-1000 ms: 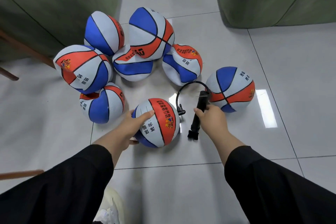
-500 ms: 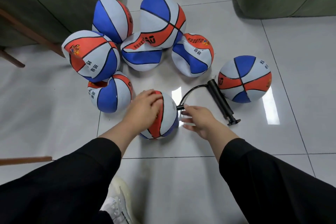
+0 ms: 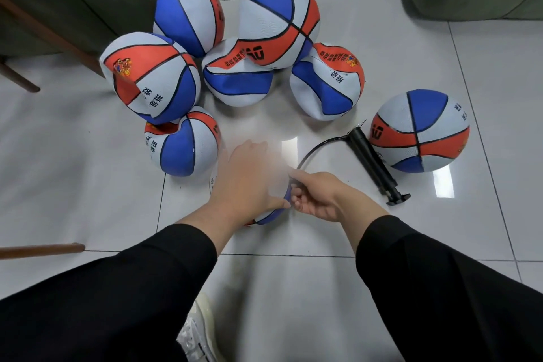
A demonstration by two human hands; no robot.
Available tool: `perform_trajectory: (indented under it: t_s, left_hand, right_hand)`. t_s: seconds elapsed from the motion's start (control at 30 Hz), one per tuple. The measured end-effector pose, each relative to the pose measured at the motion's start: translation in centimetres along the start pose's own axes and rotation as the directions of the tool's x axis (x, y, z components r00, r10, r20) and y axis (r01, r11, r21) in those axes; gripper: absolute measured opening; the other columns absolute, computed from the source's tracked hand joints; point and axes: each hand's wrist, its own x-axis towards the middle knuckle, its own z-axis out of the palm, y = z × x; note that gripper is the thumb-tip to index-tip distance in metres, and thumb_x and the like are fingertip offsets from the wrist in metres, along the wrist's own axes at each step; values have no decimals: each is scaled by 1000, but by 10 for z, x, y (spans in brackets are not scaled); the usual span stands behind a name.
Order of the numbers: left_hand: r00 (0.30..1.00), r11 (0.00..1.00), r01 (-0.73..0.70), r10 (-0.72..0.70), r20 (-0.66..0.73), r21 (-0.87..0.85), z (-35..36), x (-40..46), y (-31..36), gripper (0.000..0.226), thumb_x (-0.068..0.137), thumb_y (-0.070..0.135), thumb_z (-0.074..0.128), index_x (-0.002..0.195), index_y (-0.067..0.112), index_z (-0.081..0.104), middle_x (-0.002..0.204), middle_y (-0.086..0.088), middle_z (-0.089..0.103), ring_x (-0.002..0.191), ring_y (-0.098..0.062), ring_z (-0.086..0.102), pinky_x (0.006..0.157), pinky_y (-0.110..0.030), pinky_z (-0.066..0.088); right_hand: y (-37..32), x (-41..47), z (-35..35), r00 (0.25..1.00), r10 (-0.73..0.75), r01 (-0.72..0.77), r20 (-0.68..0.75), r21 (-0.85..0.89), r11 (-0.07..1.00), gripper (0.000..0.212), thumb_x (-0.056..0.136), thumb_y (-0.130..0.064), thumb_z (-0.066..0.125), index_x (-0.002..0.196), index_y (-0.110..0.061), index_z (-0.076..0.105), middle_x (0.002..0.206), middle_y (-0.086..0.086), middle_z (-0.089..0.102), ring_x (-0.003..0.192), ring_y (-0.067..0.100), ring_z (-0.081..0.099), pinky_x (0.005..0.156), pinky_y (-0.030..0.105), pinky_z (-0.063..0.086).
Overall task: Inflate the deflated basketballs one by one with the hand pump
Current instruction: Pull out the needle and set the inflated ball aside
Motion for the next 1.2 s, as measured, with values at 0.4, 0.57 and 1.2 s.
perform_trajectory:
  t_s: [0.4, 0.57, 1.2]
  left_hand:
    - [999, 999, -9, 10, 33, -37, -6, -2, -12, 105, 66, 85, 69, 153, 38, 36, 164, 5, 28, 154, -25, 18, 121, -60, 21]
    - [994, 996, 10, -1, 106, -86, -12, 1, -20, 112, 65, 84, 70, 157, 38, 28, 168, 6, 19, 157, -24, 9, 123, -58, 18]
    - [916, 929, 344, -300, 266, -135, -34, 17, -20, 120, 64, 77, 80, 159, 36, 19, 151, -7, 39, 137, -35, 38, 93, -55, 49]
  right_hand:
    - [12, 1, 18, 960, -253, 247, -116, -71, 967, 15, 98, -15, 57, 92, -1, 57, 58, 7, 51, 52, 21, 59, 65, 34, 58]
    - [11, -9, -4, 965, -214, 222, -152, 36, 974, 14, 97, -16, 53, 92, -3, 52, 64, 19, 63, 77, 39, 71, 83, 50, 62]
    - [3, -27, -106, 438, -793, 21, -423, -878, 479, 33, 99, -24, 59, 127, -7, 65, 128, 13, 58, 113, 35, 57, 92, 46, 49]
